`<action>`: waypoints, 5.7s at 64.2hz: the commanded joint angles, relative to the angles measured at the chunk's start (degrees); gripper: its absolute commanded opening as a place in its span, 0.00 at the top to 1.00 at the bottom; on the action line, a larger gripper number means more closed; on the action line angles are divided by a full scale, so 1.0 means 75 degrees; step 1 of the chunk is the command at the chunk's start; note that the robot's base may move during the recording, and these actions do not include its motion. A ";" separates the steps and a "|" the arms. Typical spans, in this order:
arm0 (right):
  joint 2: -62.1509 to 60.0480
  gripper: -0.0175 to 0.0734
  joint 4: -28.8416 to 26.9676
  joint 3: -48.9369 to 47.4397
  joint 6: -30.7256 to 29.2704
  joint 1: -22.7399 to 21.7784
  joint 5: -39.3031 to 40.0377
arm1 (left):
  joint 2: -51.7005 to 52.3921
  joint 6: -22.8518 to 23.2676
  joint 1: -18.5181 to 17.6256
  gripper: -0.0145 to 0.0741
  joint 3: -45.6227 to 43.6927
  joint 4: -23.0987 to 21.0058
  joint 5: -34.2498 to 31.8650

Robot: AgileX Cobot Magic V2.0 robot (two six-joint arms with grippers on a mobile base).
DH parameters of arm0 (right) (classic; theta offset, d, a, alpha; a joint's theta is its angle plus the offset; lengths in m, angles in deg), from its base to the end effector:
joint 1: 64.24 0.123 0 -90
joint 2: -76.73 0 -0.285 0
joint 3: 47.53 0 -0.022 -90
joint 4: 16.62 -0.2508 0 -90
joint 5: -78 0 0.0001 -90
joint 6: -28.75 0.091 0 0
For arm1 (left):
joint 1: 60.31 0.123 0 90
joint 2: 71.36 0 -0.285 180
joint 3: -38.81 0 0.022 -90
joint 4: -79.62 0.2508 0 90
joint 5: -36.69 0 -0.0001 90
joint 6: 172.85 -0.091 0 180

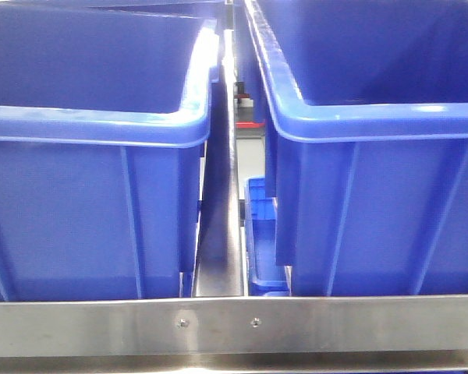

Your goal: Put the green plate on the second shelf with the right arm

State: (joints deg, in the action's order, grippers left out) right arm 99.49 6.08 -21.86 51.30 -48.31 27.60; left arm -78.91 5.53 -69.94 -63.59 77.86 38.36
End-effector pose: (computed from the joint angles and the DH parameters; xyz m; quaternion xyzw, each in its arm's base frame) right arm 0.0041 -0.0270 0.4061 0.0464 0.7432 0.0244 0.6671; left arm 0.0556 -0.0095 0.2085 0.0572 0.6848 -0.0622 0.7238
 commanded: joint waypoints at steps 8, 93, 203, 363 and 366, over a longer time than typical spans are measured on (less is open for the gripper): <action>0.0121 0.75 0.0262 -0.0201 0.0049 -0.0057 0.0832 | 0.0133 0.0016 -0.0008 0.69 0.0303 -0.0024 -0.0671; 0.8282 0.48 0.1134 -0.2522 0.2188 -0.0476 0.2683 | 0.0133 0.0016 -0.0008 0.69 0.0303 -0.0024 -0.0671; 0.0505 0.75 0.0445 -0.0294 0.0978 -0.1415 0.1963 | 0.0133 0.0016 -0.0008 0.69 0.0303 -0.0024 -0.0671; -0.2221 0.75 -0.2922 0.6947 -0.2462 -0.2138 0.8416 | 0.0133 0.0016 -0.0008 0.69 0.0303 -0.0024 -0.0671; -0.2221 0.75 -0.2922 0.6947 -0.2638 -0.2138 0.8416 | 0.0133 0.0016 -0.0008 0.69 0.0303 -0.0024 -0.0671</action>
State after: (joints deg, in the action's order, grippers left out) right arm 83.81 -15.65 31.19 34.31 -63.97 85.75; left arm -78.91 5.53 -69.94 -63.59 77.86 38.36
